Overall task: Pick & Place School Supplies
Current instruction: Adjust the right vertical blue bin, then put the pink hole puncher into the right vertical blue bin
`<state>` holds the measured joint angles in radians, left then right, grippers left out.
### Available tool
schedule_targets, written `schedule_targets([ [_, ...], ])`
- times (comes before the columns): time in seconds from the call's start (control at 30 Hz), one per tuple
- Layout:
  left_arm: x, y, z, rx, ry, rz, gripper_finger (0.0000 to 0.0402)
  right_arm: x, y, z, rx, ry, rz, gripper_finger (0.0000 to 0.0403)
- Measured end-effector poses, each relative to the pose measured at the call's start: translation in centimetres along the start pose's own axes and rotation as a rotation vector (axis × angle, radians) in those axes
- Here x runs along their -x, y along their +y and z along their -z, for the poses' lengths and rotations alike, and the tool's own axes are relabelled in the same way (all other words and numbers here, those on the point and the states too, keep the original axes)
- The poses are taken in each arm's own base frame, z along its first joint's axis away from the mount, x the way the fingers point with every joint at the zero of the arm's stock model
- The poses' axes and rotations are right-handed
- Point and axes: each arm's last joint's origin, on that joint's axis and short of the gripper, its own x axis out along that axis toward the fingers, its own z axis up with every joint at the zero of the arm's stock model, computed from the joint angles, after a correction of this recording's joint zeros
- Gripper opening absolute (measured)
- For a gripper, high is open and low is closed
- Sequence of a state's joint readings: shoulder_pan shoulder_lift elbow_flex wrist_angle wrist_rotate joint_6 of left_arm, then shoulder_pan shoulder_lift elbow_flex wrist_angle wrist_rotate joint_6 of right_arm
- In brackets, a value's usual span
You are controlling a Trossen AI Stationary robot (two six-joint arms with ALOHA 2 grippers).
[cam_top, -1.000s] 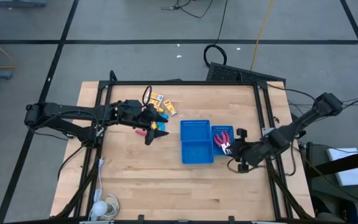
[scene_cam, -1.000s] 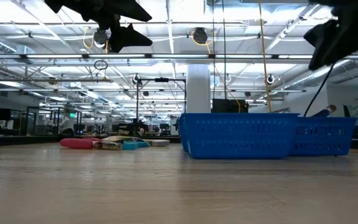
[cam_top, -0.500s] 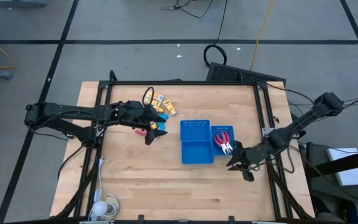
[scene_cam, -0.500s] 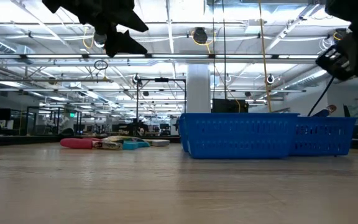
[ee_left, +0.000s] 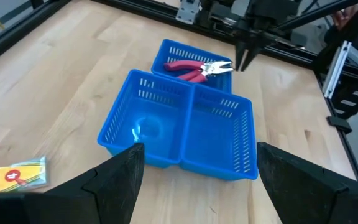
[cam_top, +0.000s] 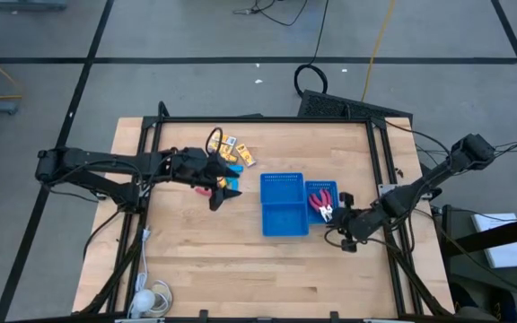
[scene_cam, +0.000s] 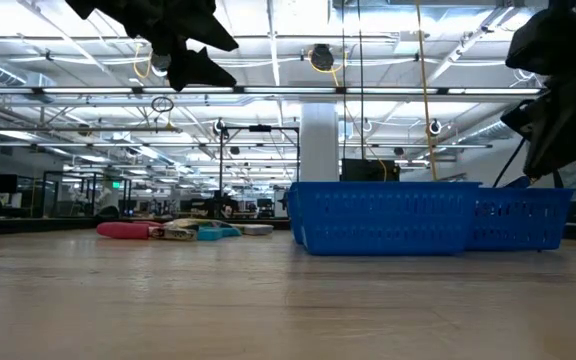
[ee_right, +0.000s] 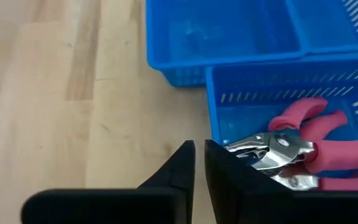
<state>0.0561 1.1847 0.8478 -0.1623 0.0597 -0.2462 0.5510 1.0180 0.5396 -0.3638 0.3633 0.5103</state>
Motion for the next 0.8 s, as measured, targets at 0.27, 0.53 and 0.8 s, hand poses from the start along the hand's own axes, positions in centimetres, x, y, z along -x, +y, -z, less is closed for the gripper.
schedule_targets([
  [0.27, 0.0, -0.3, 0.1, -0.006, 0.003, 0.011, 0.0312, -0.2, -0.6, -0.2, -0.021, -0.006, 0.046, 0.0005],
  [0.53, 0.0, -0.1, 0.8, 0.044, 0.074, -0.009, 0.0312, 1.0, 0.2, -2.0, -0.008, -0.168, -0.146, 0.0003],
  [0.8, 0.2, 0.2, 4.4, 0.039, 0.426, -0.151, 0.0312, 5.6, -0.2, -4.2, 0.149, -0.544, -0.263, 0.0004],
])
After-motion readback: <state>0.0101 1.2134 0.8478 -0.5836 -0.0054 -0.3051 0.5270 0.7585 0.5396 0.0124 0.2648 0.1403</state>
